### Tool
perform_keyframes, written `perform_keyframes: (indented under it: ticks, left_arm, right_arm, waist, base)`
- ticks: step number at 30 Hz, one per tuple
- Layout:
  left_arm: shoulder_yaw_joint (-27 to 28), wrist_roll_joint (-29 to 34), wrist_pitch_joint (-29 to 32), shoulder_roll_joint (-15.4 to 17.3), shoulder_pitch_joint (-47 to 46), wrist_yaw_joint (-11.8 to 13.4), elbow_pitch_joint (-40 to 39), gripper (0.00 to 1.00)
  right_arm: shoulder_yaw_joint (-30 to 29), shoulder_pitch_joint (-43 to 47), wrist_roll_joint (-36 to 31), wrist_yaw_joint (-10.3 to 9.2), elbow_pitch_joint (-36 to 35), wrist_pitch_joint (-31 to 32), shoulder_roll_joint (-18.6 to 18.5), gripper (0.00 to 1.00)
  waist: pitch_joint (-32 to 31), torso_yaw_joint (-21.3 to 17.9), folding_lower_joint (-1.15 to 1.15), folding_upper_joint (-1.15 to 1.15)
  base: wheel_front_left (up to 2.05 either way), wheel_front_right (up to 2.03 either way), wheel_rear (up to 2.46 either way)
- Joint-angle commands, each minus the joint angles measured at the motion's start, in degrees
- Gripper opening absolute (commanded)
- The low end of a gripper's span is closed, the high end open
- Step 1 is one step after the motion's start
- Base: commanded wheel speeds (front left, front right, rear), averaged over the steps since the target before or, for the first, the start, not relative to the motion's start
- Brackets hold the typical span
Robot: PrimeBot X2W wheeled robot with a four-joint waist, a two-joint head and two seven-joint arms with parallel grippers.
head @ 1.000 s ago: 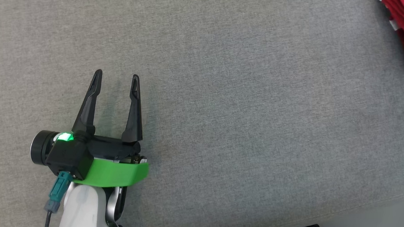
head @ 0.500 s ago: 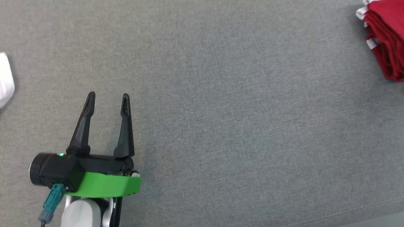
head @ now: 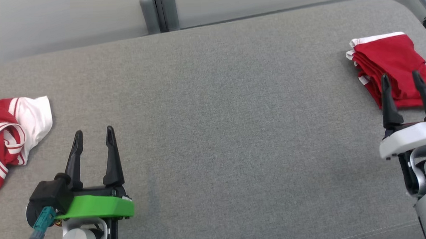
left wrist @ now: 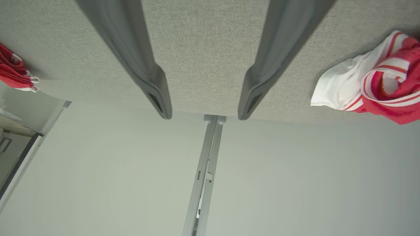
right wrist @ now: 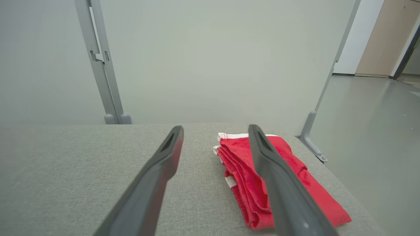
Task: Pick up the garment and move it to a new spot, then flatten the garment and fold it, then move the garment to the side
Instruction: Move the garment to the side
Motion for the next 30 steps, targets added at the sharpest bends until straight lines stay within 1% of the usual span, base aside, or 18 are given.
perform_keyframes:
  ticks: [1,4,7,13,21,30]
  left_arm:
    - [0.2,-0.1,0.0,0.1,1.3,0.3,0.8,1.0]
    - [0.1,0.0,0.0,0.1,2.6,0.5,2.2,1.0]
    - [0.1,0.8,0.0,0.1,4.4,0.7,3.6,1.0]
    - [0.8,1.8,0.0,0.1,7.2,0.3,4.7,1.0]
    - [1.2,1.9,0.0,0.1,9.1,0.0,4.5,1.0]
    - [0.4,1.6,0.0,0.1,7.3,0.3,4.6,1.0]
  right_arm:
    - [0.0,2.1,0.5,-0.11,-1.3,-0.2,0.6,1.0]
    - [-0.1,5.5,1.7,-0.11,-2.7,-0.1,2.1,1.0]
    - [0.1,8.3,3.3,-0.11,-2.5,-0.2,3.7,1.0]
    - [1.0,11.3,3.5,-0.11,-0.9,-0.2,5.8,1.0]
    - [3.6,12.1,2.4,-0.11,-1.3,-0.2,6.4,1.0]
    - [4.4,12.8,2.4,-0.11,-1.6,-0.2,6.1,1.0]
  waist:
    - [-4.8,1.7,0.0,0.0]
    - [-6.5,2.7,0.0,0.0]
    - [-8.1,3.6,0.0,0.0]
    - [-9.6,4.9,0.0,0.0]
    - [-10.0,5.9,0.0,0.0]
    - [-9.6,6.6,0.0,0.0]
  base:
    - [0.0,0.0,0.0]
    - [0.0,0.0,0.0]
    - [0.0,0.0,0.0]
    - [0.0,0.0,0.0]
    - [0.0,0.0,0.0]
    - [0.0,0.0,0.0]
